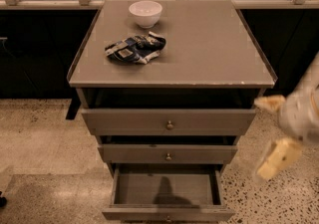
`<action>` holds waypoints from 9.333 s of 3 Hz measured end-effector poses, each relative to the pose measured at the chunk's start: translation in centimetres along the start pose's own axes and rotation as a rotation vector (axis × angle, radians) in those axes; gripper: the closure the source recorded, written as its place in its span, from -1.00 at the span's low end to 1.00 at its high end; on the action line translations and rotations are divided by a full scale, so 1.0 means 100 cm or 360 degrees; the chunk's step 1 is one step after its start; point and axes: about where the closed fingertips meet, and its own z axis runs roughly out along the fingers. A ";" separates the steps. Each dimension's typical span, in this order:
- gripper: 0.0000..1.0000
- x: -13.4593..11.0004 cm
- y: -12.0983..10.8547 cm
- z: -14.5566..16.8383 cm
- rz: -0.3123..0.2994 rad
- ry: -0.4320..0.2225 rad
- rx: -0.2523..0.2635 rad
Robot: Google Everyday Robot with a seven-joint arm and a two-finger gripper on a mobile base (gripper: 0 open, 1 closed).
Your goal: Close bottom drawer
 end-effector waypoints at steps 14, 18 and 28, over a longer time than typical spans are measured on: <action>1.00 0.320 0.084 0.461 0.1487 -0.0704 -0.0591; 1.00 0.337 0.069 0.522 0.1598 -0.0708 -0.0670; 1.00 0.344 0.038 0.543 0.1775 -0.0591 -0.0571</action>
Offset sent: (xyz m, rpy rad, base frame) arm -0.0233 -0.0064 -0.0876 0.1790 0.0647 -0.1149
